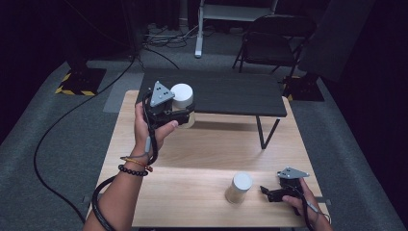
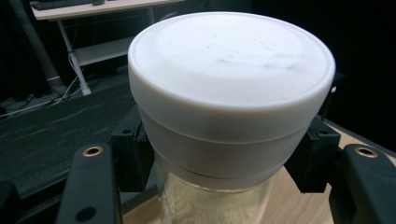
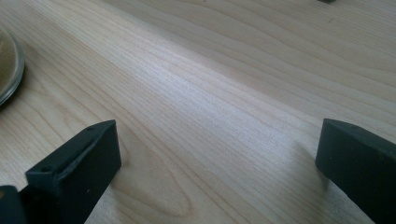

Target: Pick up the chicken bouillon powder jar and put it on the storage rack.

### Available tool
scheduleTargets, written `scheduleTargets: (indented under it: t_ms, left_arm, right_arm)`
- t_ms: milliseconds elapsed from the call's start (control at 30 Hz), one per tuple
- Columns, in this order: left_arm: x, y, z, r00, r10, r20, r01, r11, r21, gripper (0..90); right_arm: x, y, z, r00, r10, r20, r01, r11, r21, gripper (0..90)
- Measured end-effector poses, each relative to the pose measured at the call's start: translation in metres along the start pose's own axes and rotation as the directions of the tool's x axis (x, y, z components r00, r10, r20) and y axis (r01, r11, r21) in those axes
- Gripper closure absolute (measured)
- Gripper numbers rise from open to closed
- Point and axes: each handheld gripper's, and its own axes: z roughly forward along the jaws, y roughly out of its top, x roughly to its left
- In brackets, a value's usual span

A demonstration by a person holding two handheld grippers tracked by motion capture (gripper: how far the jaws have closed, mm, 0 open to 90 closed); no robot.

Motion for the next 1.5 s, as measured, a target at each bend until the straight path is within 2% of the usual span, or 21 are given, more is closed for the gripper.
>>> scheduleTargets:
  t_ms: [300, 600, 967, 1233, 1500]
  left_arm:
    - [0.003, 0.021, 0.008, 0.9999, 0.002, -0.017, -0.002, 0.9999, -0.01, 35.5]
    - [0.011, 0.039, 0.02, 0.9983, -0.006, -0.058, 0.006, 1.0, -0.006, 35.4]
    - [0.026, 0.048, 0.036, 0.9949, -0.033, -0.095, 0.033, 0.9994, -0.002, 35.4]
    - [0.035, 0.051, 0.048, 0.9881, -0.05, -0.145, 0.05, 0.9987, -0.001, 35.4]
    - [0.044, 0.051, 0.063, 0.9838, -0.062, -0.169, 0.063, 0.998, 0.003, 35.4]
  right_arm:
    - [0.0, 0.0, 0.0, 1.0, -0.001, 0.0, 0.001, 1.0, 0.0, 0.0]
    - [0.0, 0.0, 0.0, 1.0, -0.002, -0.002, 0.002, 1.0, 0.0, 0.0]
    - [0.0, -0.001, 0.0, 1.0, -0.004, -0.004, 0.004, 1.0, 0.0, 0.0]
    - [0.0, -0.001, 0.0, 1.0, -0.004, -0.004, 0.004, 1.0, 0.0, 0.0]
    - [0.0, 0.0, 0.0, 1.0, -0.004, -0.005, 0.004, 1.0, 0.0, 0.0]
